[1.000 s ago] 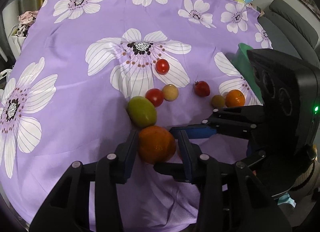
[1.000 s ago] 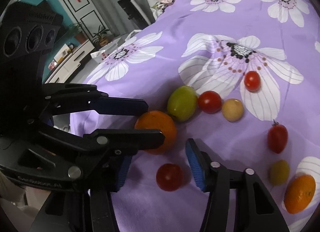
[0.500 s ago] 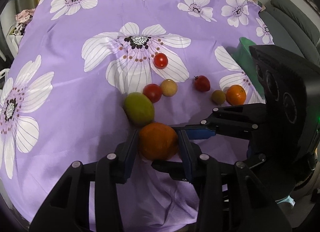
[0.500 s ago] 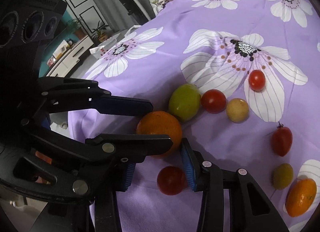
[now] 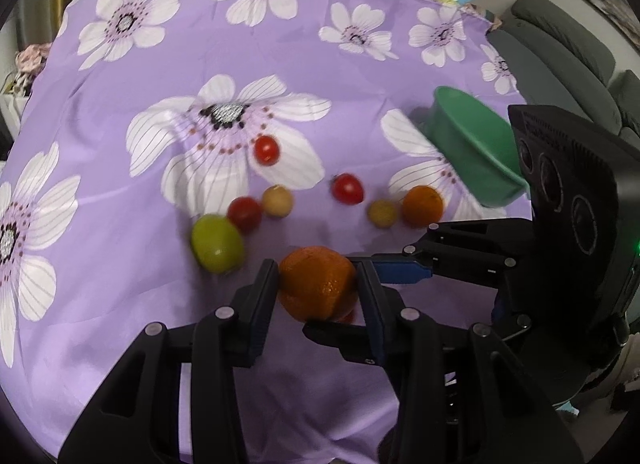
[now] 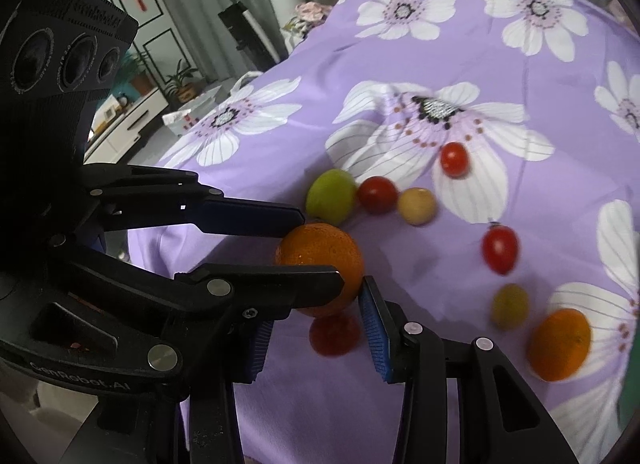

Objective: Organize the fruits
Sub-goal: 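Carry the orange with the left gripper over the green bowl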

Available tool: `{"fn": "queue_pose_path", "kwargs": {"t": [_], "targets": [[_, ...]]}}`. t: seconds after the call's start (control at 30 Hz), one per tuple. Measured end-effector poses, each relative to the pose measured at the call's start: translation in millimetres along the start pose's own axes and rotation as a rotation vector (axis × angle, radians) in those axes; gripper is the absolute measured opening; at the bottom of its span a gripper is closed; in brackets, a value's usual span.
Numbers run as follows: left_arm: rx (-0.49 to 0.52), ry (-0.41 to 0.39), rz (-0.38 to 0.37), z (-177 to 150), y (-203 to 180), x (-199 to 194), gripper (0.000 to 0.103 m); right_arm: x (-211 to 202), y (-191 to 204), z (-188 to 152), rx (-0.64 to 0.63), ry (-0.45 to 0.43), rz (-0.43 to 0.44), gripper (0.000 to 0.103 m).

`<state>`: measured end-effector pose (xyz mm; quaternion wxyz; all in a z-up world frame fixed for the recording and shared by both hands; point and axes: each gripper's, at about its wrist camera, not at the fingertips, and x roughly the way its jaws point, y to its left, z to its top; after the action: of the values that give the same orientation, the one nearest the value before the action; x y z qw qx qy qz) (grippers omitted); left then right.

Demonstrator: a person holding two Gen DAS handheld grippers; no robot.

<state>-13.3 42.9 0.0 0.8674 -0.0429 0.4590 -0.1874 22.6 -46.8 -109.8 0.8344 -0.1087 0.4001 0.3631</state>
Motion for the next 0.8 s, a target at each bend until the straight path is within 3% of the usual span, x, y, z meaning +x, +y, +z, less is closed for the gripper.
{"fn": "queue_pose_path", "kwargs": {"t": [0.8], "targets": [[0.190, -0.049, -0.050, 49.3, -69.6, 9.1, 0.040, -67.3, -44.4, -9.5, 0.098, -0.159, -0.128, 0.043]]}}
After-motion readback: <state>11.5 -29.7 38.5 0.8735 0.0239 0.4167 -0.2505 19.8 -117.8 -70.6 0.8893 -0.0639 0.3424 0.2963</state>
